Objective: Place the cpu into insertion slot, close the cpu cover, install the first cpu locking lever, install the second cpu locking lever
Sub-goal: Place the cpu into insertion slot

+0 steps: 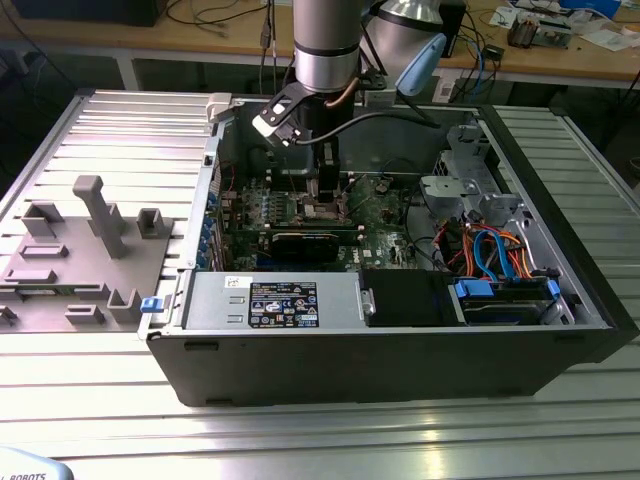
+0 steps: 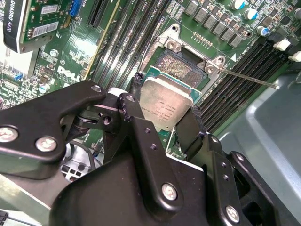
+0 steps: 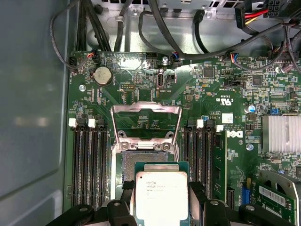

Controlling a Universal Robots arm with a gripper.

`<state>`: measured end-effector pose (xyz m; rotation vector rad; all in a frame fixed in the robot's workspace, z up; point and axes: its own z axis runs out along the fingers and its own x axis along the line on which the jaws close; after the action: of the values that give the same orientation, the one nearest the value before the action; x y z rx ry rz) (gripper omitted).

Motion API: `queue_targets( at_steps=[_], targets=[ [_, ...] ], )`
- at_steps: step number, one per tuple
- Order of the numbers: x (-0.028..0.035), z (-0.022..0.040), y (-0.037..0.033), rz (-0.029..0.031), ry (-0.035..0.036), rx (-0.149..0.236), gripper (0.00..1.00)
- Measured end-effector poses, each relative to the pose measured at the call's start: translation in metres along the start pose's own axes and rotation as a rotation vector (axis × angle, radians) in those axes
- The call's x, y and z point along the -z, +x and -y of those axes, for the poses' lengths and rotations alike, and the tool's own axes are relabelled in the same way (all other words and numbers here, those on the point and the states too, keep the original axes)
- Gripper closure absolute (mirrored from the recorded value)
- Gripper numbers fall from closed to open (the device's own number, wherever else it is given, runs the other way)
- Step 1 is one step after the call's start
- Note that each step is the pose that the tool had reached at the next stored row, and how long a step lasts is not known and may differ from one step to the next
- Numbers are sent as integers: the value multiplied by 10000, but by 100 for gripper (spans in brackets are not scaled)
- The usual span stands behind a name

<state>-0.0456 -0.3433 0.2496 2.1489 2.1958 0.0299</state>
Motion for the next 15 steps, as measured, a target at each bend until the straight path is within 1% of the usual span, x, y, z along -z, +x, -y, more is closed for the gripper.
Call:
queue_targets(
  at_steps=[7,9,15],
  targets=[
    [-4,0,8,5,1,1,46],
    [-4,0,14,24,1,1,46],
    [-5,4,15,24,2,-2,46]
  ],
)
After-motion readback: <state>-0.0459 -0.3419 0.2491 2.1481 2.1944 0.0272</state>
